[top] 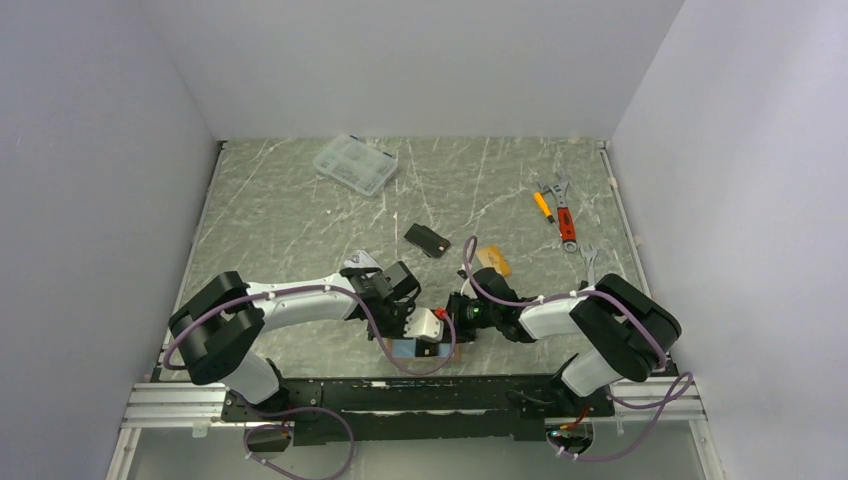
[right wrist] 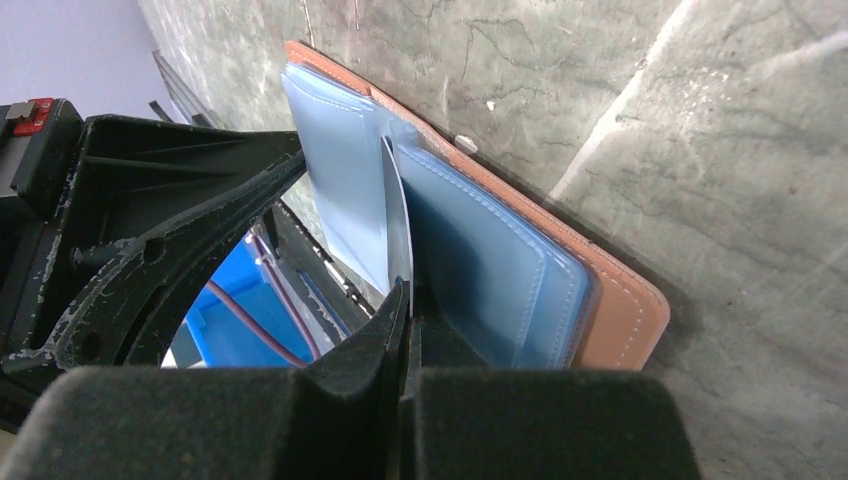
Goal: Put the credit cards into the card holder
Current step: Insert the credit card into the card holder.
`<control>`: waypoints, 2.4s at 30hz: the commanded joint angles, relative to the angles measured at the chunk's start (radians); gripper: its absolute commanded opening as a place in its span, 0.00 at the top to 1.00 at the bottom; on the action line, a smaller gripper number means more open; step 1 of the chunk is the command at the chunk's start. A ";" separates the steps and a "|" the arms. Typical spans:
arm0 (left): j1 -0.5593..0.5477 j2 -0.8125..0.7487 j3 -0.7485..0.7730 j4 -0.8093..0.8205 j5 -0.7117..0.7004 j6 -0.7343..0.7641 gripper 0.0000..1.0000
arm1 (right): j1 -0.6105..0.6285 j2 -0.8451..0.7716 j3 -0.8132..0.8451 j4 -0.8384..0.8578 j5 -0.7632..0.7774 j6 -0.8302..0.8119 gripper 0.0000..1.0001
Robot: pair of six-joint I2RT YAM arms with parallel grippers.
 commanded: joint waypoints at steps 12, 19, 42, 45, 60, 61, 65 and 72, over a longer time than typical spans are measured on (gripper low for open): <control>-0.035 0.018 -0.036 0.031 0.001 -0.014 1.00 | 0.044 0.001 -0.027 -0.045 0.191 0.017 1.00; -0.038 0.013 -0.027 0.022 -0.002 -0.021 1.00 | 0.046 0.028 -0.029 -0.033 0.190 0.022 0.97; -0.038 0.004 -0.027 0.039 -0.014 -0.019 1.00 | 0.047 0.109 0.040 -0.121 0.043 -0.100 0.87; -0.037 -0.006 -0.029 0.036 -0.011 -0.020 1.00 | 0.049 0.089 0.030 -0.138 0.079 -0.081 0.73; 0.000 -0.128 -0.068 0.049 0.094 -0.006 1.00 | 0.118 -0.039 0.163 -0.537 0.350 -0.127 0.39; 0.000 -0.144 -0.075 0.053 0.104 -0.003 1.00 | 0.120 -0.038 0.162 -0.533 0.355 -0.125 0.38; 0.010 -0.175 -0.076 0.058 0.129 0.001 1.00 | 0.128 -0.037 0.168 -0.540 0.384 -0.126 0.38; -0.006 -0.145 -0.055 0.093 0.144 0.012 1.00 | 0.125 -0.111 0.141 -0.462 0.338 -0.167 0.35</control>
